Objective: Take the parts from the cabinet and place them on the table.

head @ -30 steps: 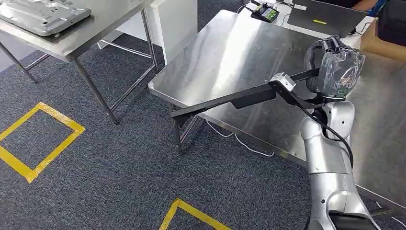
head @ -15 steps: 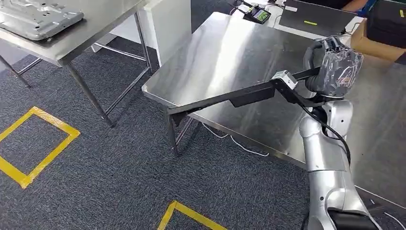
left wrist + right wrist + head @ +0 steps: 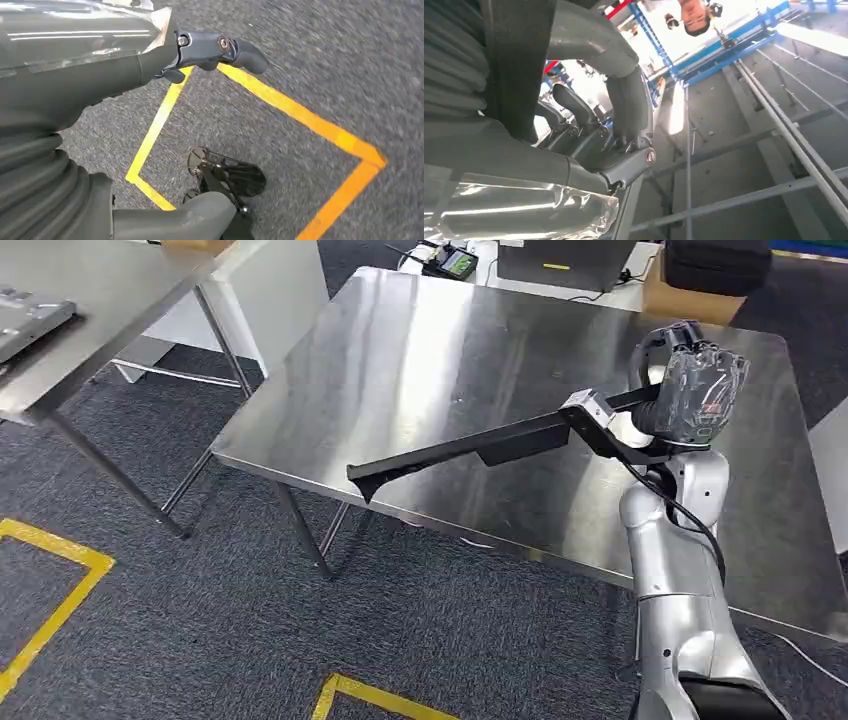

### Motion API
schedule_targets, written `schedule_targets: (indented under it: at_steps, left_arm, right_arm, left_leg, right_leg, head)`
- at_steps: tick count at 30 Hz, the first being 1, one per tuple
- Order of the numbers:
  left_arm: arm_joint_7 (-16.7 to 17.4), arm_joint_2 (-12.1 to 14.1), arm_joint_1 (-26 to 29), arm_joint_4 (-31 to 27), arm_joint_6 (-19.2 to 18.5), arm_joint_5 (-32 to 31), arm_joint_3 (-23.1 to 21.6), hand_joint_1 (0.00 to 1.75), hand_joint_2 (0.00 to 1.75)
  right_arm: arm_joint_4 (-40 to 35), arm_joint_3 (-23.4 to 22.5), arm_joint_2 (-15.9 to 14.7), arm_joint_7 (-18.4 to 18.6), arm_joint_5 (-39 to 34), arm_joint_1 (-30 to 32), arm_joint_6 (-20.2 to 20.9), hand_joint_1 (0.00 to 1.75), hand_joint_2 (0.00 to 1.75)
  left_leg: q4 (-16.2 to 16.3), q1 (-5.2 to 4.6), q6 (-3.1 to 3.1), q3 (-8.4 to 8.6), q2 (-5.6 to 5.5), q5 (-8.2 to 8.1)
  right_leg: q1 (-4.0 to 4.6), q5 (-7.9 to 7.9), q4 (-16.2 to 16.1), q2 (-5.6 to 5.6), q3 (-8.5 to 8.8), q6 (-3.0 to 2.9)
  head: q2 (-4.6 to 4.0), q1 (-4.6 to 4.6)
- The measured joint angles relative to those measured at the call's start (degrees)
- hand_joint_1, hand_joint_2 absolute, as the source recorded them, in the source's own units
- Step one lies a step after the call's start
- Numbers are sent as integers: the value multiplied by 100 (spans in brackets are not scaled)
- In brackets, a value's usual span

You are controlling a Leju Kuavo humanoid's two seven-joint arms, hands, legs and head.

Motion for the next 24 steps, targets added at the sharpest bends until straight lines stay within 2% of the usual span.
schedule_targets:
  at_steps: [1,2,3,4,5,6,7,8,9,10,11,12,13,14,15,16,17,18,19,20,21,22,23,24]
  left_arm:
    - [2,0,-2,0,0,0,0,0,175]
    - [2,0,-3,0,0,0,2,0,175]
    - [2,9,-3,0,0,-2,2,0,175]
    - [9,24,-2,0,-2,-6,5,0,175]
    - [7,20,5,0,2,-7,7,0,175]
    - [13,22,2,0,4,-13,7,0,175]
    - [15,22,-13,0,9,-20,7,0,175]
    - [15,15,-29,0,11,-57,7,0,175]
    - [15,13,-45,0,20,-72,7,0,175]
    - [17,11,-37,0,30,-81,7,0,175]
    - [22,9,-40,0,35,-83,7,0,175]
    - [24,0,-42,0,35,-90,7,0,175]
    - [31,-4,-39,0,37,-90,7,0,175]
    - [35,-7,-40,0,37,-90,7,0,175]
    - [39,-15,-35,0,37,-90,7,0,175]
    - [46,-22,-36,0,37,-90,4,0,175]
    - [48,-31,-39,0,37,-92,7,0,175]
    - [48,-31,-42,0,37,-92,5,0,175]
    - [48,-31,-43,0,37,-92,7,0,175]
    - [48,-31,-45,0,37,-92,7,0,175]
    - [48,-22,-42,0,39,-92,7,0,175]
    - [50,-17,-35,0,48,-92,7,0,175]
    - [50,-24,-32,0,48,-92,7,0,175]
    - [50,-26,-29,0,48,-92,7,0,175]
  right_arm:
    - [0,0,2,0,2,2,0,175,175]
    - [0,0,11,0,15,0,0,175,175]
    - [0,0,22,0,35,2,0,175,175]
    - [0,-11,26,0,48,4,0,175,175]
    - [11,-24,46,0,66,20,0,175,175]
    - [9,-42,52,0,90,44,0,175,175]
    - [-2,-57,52,0,131,67,0,175,175]
    - [-37,-85,48,-13,197,67,-2,175,175]
    - [-70,-103,53,-26,280,82,0,175,175]
    - [-94,-140,55,-26,356,50,-2,175,175]
    - [-101,-153,66,-26,394,49,-4,175,175]
    - [-103,-173,70,-22,413,67,-4,175,175]
    - [-103,-188,74,-20,424,98,-4,175,175]
    - [-103,-201,77,-17,435,126,-4,175,175]
    - [-105,-216,77,-15,446,142,-4,175,175]
    - [-111,-225,79,-15,455,141,-4,175,175]
    - [-122,-227,79,-17,457,136,-4,175,175]
    - [-135,-236,79,-15,457,129,-4,175,175]
    - [-144,-245,83,-15,457,122,-4,175,175]
    - [-151,-247,87,-15,455,129,-4,175,175]
    - [-151,-265,87,-9,455,132,-4,175,175]
    - [-151,-275,103,-9,455,138,-4,175,175]
    - [-151,-275,105,-9,461,150,-4,175,175]
    - [-155,-280,103,-9,463,135,-4,175,175]
  left_leg:
    - [-420,-34,80,165,-52,287]
    - [-975,-72,164,396,-169,584]
    - [-1460,-101,259,585,-491,764]
    - [-1505,-49,319,662,-666,701]
    - [-1565,-112,312,676,-602,698]
    - [-1565,-131,325,683,-546,688]
    - [-1588,-136,332,707,-482,685]
    - [-1728,-133,336,791,-380,708]
    - [-1894,-93,285,887,-303,779]
    - [-1950,-90,306,932,-249,779]
    - [-1952,-87,297,945,-198,770]
    - [-1951,-88,290,954,-142,758]
    - [-1950,-89,288,951,-101,749]
    - [-1946,-85,280,950,-53,744]
    - [-1944,-79,266,954,-23,735]
    - [-1929,-69,257,954,0,729]
    - [-1898,-61,231,953,13,713]
    - [-1845,-63,193,944,20,687]
    - [-1773,-100,132,921,23,642]
    - [-1737,-108,103,908,31,625]
    - [-1718,-113,94,880,32,607]
    - [-1695,-115,157,882,28,589]
    - [-1703,-84,268,874,34,608]
    - [-1704,-80,250,876,37,622]
  right_leg:
    - [15,-8,-1,78,18,-12]
    - [19,-14,-3,156,31,-18]
    - [-5,-20,-4,225,35,-24]
    - [30,-22,-5,287,-2,-18]
    - [-41,-24,-5,352,-12,-16]
    - [-62,-18,-13,425,-22,-6]
    - [-98,-4,-56,494,-25,13]
    - [-44,22,-130,582,-21,57]
    - [-16,-39,-9,238,-74,40]
    - [13,-198,256,-63,-204,18]
    - [8,-360,649,-191,-399,1]
    - [5,-516,1065,-249,-612,-5]
    - [-9,-620,1420,-277,-802,13]
    - [-30,-624,1580,-299,-892,59]
    - [-61,-514,1417,-318,-825,134]
    - [-90,-325,1010,-335,-625,217]
    - [-109,-117,476,-358,-337,286]
    - [-119,42,-31,-409,-47,325]
    - [-86,37,-151,-438,19,254]
    - [-72,63,-163,-406,28,194]
    - [-141,70,-155,-400,40,185]
    - [-122,77,-152,-394,25,197]
    - [-130,76,-149,-391,33,194]
    - [-102,88,-149,-383,25,174]
  head:
    - [2,2]
    - [0,0]
    - [0,5]
    - [0,27]
    - [0,9]
    - [2,-46]
    - [0,-54]
    - [0,-50]
    - [0,-48]
    - [0,0]
    - [2,0]
    - [0,11]
    - [0,5]
    - [0,13]
    - [0,11]
    - [0,11]
    - [0,9]
    - [0,18]
    - [0,2]
    - [0,2]
    - [0,-9]
    - [2,-11]
    - [0,-17]
    - [0,-19]
